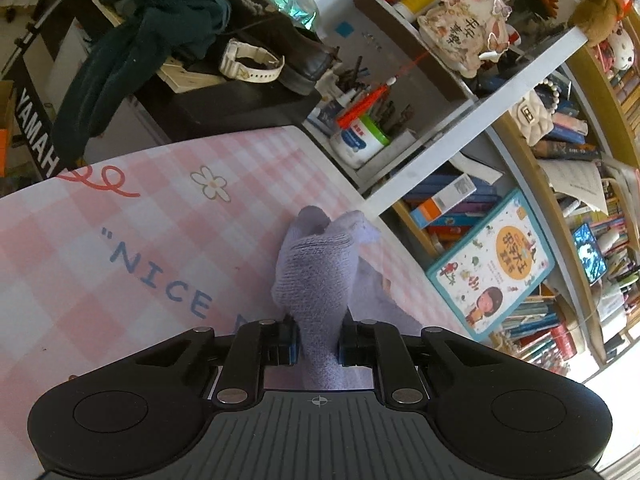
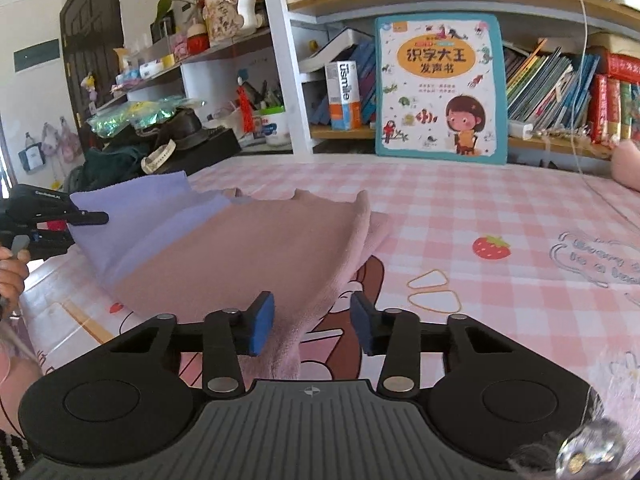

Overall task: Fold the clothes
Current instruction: 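Fold the lavender half over the pink half with the left tool, then release the left tool and lift both tools off the folded sweater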

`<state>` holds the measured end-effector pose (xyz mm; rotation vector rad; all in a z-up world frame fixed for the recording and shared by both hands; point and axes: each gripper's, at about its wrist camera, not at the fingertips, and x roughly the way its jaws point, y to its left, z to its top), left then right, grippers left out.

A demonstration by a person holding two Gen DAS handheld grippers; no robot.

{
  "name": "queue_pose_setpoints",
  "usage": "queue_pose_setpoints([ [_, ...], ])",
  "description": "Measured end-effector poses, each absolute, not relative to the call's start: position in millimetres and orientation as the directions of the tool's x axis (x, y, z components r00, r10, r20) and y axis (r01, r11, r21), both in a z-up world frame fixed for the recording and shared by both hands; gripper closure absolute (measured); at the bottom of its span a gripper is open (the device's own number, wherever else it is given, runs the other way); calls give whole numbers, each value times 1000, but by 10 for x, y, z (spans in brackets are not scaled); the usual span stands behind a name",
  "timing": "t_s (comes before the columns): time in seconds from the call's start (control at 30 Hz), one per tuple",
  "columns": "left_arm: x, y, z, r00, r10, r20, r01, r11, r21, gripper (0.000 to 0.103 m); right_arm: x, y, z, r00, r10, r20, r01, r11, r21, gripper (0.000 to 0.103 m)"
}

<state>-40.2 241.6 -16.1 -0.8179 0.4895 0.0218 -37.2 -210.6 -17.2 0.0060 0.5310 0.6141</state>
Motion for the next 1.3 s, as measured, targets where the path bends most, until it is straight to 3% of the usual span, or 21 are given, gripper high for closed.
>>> queue_pose_setpoints([
  [0.43, -525, 1968, 362, 932, -156, -327, -60, 824, -564, 88, -234, -2140, -328, 649, 562, -513, -545, 814, 201, 66],
  [0.8, -516, 860, 883, 939, -271, -211, 186, 918, -351, 91, -236, -2166, -328, 642, 571, -511, -543, 810, 222, 65],
  [0.93, -502, 269, 852, 897, -364, -251, 310, 922, -231, 91, -232, -2173, -326, 640, 575, -510, -542, 808, 230, 65],
  [1.1, -430, -339, 493, 779, -443, -444, 438, 891, -121, 90, -219, -2193, -326, 636, 582, -507, -541, 805, 245, 65],
  [1.2, -388, -407, 282, 732, -445, -515, 449, 885, -126, 86, -219, -2198, -327, 634, 584, -506, -540, 803, 251, 65],
  [1.3, -359, -313, 181, 707, -468, -530, 440, 878, -189, 85, -219, -2204, -328, 633, 587, -505, -540, 802, 256, 65],
])
